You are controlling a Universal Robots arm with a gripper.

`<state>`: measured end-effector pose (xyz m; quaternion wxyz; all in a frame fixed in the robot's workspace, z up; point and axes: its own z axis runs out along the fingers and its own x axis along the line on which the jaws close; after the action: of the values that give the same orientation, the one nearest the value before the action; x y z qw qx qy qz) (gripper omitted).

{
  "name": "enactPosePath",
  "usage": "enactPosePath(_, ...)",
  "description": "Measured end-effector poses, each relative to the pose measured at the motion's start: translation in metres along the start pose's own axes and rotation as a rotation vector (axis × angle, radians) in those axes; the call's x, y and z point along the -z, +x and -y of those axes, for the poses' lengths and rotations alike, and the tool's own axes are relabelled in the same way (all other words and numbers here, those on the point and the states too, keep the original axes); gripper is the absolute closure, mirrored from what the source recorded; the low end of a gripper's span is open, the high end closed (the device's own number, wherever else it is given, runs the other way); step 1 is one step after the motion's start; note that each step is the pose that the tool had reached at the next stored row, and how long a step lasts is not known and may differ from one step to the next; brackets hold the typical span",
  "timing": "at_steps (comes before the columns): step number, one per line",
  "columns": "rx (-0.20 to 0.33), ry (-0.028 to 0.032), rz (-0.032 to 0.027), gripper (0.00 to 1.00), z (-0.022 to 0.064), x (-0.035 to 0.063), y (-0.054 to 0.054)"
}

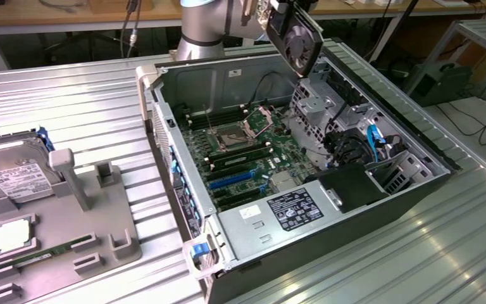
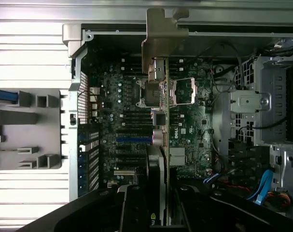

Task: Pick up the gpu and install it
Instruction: 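Pick up the gpu and move the gpu toward the slot, then insert the gpu into the slot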

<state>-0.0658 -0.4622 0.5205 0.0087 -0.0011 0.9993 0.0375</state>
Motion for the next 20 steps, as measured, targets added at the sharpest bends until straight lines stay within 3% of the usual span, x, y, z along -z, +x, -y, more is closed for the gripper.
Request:
enactPosePath(4, 0.0, 0.0138, -0.0001, 0.73, 0.0, -0.0003, -0.007)
enactPosePath(9, 0.0, 0.0139, -0.0001, 0.73, -0.0016, -0.0013, -0.018)
enactPosePath(11, 0.0, 0.0139, -0.0002, 0.73, -0.004, -0.0027, -0.03)
enactPosePath(14, 0.0, 0.0139, -0.0002, 0.73, -0.0044, -0.0036, -0.037)
enactPosePath(20, 0.0, 0.014, -0.0002, 0.73, -0.0045, -0.0036, -0.037)
